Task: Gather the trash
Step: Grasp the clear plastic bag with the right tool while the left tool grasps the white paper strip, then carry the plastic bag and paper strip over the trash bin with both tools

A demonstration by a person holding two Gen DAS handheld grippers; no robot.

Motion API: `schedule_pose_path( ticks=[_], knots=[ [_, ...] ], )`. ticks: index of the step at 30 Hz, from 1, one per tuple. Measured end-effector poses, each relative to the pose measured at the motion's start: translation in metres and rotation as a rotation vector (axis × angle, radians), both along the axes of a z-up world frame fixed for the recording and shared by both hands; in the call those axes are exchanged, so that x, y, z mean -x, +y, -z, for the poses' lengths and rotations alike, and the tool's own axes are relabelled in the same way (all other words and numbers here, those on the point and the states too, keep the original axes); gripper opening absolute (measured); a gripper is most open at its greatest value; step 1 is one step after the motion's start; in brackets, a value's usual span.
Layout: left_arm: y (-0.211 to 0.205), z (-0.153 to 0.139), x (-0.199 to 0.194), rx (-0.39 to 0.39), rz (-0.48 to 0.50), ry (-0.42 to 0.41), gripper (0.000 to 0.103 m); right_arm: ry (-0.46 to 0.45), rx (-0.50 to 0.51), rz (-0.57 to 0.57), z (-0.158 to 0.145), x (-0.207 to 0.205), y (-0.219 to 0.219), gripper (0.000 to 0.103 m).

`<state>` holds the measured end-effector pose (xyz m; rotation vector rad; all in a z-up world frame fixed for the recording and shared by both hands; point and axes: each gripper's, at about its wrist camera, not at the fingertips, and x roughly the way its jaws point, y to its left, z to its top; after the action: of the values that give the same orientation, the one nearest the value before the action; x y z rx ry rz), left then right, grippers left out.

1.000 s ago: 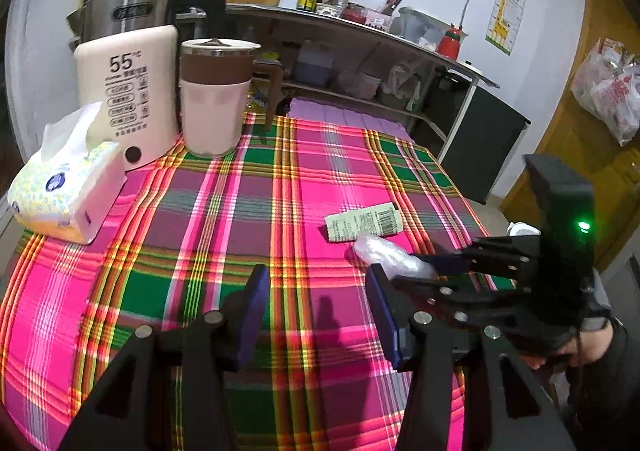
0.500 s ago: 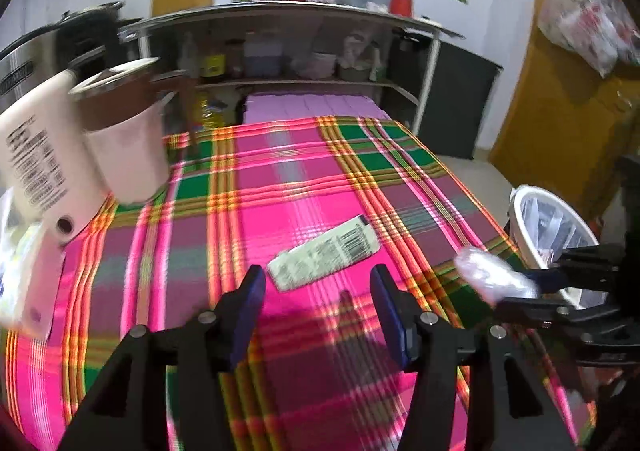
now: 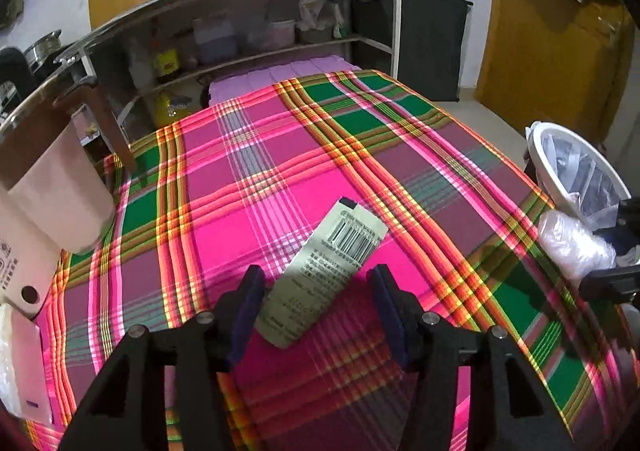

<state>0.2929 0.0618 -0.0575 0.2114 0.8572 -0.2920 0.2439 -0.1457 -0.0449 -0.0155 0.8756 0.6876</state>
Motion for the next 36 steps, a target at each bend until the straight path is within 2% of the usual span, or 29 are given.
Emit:
schedule_pose_path(
  ticks=[2,4,7,14,27,36],
  knots=[
    [-0.001,0.000,0.001,0.005,-0.007,0.001,0.052,-0.001,-0.005,0.006,0.000,0.001,-0.002,0.027],
    [-0.001,0.000,0.002,0.023,-0.026,0.010,0.039,-0.004,-0.007,0.013,0.000,0.001,-0.003,0.027],
    [-0.003,0.000,0.006,0.031,-0.050,0.013,0.028,-0.006,-0.011,0.026,-0.002,0.004,-0.006,0.027],
    [-0.008,-0.008,0.029,0.079,-0.084,-0.001,0.027,-0.020,-0.016,0.058,-0.009,0.018,-0.016,0.027],
    [-0.027,-0.048,0.102,0.224,-0.143,-0.080,0.027,-0.062,-0.040,0.119,-0.029,0.054,-0.038,0.027],
    [-0.049,-0.065,0.142,0.279,-0.135,-0.107,0.027,-0.094,-0.055,0.164,-0.044,0.083,-0.057,0.027]
  ],
)
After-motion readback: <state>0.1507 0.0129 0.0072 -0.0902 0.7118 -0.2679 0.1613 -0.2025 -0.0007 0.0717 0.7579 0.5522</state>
